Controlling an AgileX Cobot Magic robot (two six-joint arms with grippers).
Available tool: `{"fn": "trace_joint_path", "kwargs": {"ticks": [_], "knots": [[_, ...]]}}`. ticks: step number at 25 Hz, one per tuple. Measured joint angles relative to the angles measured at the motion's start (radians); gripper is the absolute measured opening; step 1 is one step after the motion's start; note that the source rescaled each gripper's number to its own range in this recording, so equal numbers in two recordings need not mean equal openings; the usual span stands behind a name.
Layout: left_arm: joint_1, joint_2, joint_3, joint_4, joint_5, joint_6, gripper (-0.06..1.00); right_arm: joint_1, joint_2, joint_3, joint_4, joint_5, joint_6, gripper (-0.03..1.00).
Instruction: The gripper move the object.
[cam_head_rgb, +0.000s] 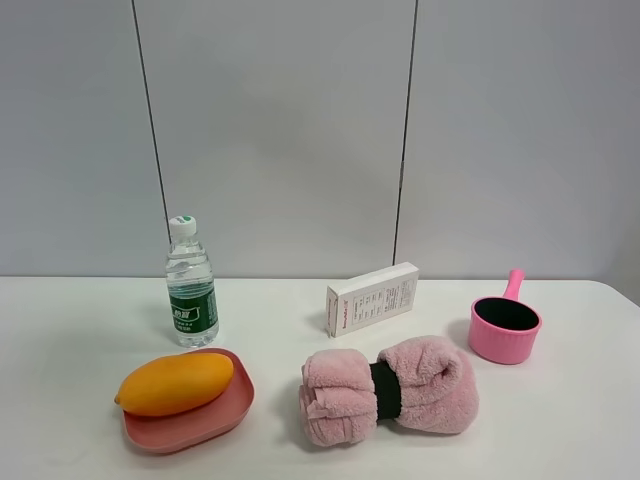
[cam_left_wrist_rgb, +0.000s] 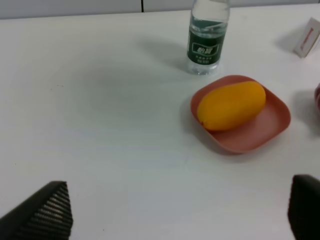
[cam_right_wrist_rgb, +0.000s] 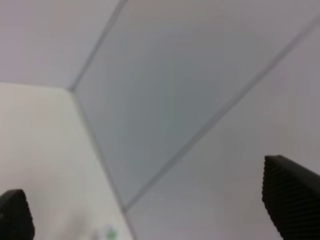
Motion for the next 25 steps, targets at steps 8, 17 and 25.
{"fn": "trace_joint_path", "kwargs": {"ticks": [8, 17, 25], "knots": [[0.0, 0.0, 0.0, 0.0, 0.0, 0.0, 1.0, 0.0, -0.145, 0.0, -0.327, 0.489, 0.495, 0.77], [0.0, 0.0, 0.0, 0.0, 0.0, 0.0, 1.0, -0.063, -0.145, 0.026, -0.198, 0.703, 0.522, 0.77], [0.0, 0.0, 0.0, 0.0, 0.0, 0.0, 1.0, -0.335, -0.275, 0.297, -0.091, 0.489, 0.516, 0.77]]}}
